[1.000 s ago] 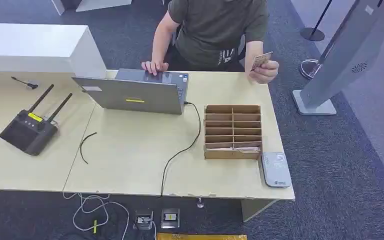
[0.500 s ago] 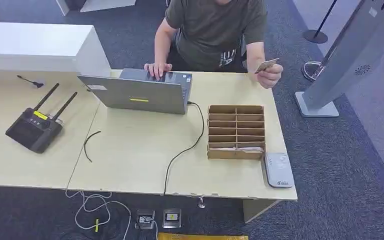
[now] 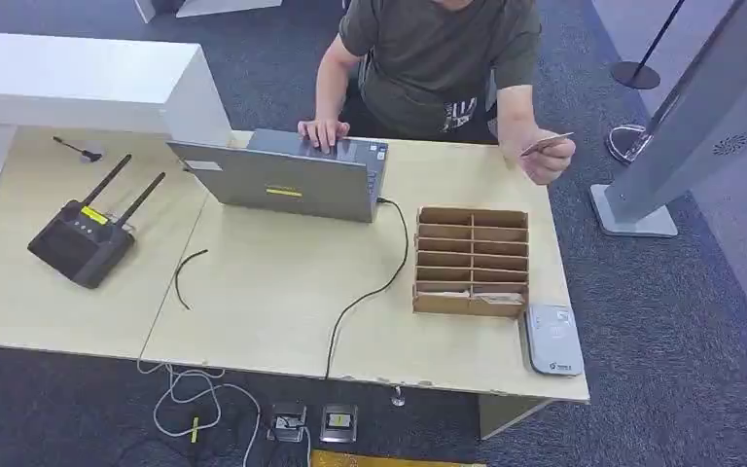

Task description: Pass the card to the sensor for recognition and then transmit it.

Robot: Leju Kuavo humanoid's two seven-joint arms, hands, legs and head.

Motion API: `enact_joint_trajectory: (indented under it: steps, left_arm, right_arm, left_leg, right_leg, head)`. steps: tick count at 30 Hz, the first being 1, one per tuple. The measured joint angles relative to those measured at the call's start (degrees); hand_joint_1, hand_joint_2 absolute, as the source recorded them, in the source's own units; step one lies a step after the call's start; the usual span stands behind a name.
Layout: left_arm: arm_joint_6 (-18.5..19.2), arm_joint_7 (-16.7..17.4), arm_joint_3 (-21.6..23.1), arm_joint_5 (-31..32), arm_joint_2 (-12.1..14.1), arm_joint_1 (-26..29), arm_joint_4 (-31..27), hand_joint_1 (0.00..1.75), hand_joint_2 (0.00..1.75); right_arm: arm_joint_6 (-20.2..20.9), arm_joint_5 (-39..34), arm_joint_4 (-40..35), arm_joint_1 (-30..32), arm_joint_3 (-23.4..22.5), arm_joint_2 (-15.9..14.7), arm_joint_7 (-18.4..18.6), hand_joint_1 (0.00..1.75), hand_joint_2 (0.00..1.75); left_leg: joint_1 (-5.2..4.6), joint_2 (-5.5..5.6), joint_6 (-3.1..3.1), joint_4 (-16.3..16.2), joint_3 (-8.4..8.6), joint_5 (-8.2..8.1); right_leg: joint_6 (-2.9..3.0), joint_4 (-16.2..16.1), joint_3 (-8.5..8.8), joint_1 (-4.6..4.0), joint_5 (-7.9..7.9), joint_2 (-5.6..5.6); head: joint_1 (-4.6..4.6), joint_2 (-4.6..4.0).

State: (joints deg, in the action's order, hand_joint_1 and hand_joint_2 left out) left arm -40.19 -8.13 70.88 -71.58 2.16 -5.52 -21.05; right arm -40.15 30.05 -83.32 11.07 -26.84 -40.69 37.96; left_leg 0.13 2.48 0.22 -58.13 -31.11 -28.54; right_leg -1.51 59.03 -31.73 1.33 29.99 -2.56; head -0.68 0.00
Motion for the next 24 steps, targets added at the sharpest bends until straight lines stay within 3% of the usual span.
enact_joint_trajectory:
  steps: [1, 6, 11, 14, 18, 24]
  left_arm:
    - [0.00, 0.00, 0.00, 0.39, 0.18, -0.01, 0.02, 0.00, 0.00]
    - [0.00, 0.00, 0.02, 2.45, 0.50, -0.20, 0.00, 0.00, 0.00]
    - [0.02, 0.00, 0.37, 5.23, 0.83, -0.50, 0.00, 0.00, 0.00]
    - [0.04, 0.00, 0.63, 6.64, 0.92, -0.65, 0.00, 0.00, 0.00]
    - [0.63, 0.48, 1.14, 7.79, 1.12, -0.88, 0.02, 0.00, 0.00]
    - [2.40, 1.22, 1.49, 8.99, 1.29, -1.79, 0.04, 0.00, 0.00]
  right_arm:
    - [0.20, 0.85, -3.82, 0.95, -0.85, -0.79, 0.59, 0.00, 1.75]
    - [5.19, 2.62, -19.61, 2.98, -3.26, -2.93, 1.45, 0.00, 1.75]
    - [18.09, 5.80, -30.41, 0.84, -2.47, -5.14, 1.53, 0.00, 1.75]
    - [22.31, 6.58, -35.51, -1.06, -0.80, -5.79, 1.56, 0.00, 1.75]
    - [25.29, 7.26, -39.17, -4.12, 3.37, -7.26, 1.62, 0.00, 1.75]
    - [29.05, 7.37, -41.41, -12.91, 15.39, -8.55, 1.62, 0.00, 1.75]
  left_leg:
    - [-0.05, -0.39, 0.04, 0.01, 0.04, -0.05]
    - [-0.03, -1.45, -0.06, 0.03, 0.25, -0.31]
    - [-0.09, -1.75, -0.02, 0.04, 0.23, -0.32]
    - [-0.09, -1.70, 0.09, 0.03, 0.25, -0.23]
    - [-0.09, -1.71, 0.09, 0.03, 0.12, -0.23]
    - [-0.07, -1.66, 0.06, 0.03, 0.16, -0.21]
  right_leg:
    - [0.00, 0.03, -0.12, 0.04, 0.00, 0.40]
    - [-0.01, 0.02, -0.15, 0.02, -0.13, 1.45]
    - [-0.10, 0.01, -0.22, 0.07, -0.27, 1.72]
    - [-0.15, 0.01, -0.22, 0.08, -0.32, 1.66]
    - [-0.15, 0.01, -0.22, 0.07, -0.34, 1.67]
    - [-0.15, 0.02, -0.26, 0.05, -0.34, 1.63]
  head:
    - [-0.09, 0.00]
    - [0.00, 0.00]
    - [-0.02, 0.00]
    - [-0.02, 0.00]
    - [0.00, 0.00]
    - [0.02, -0.02]
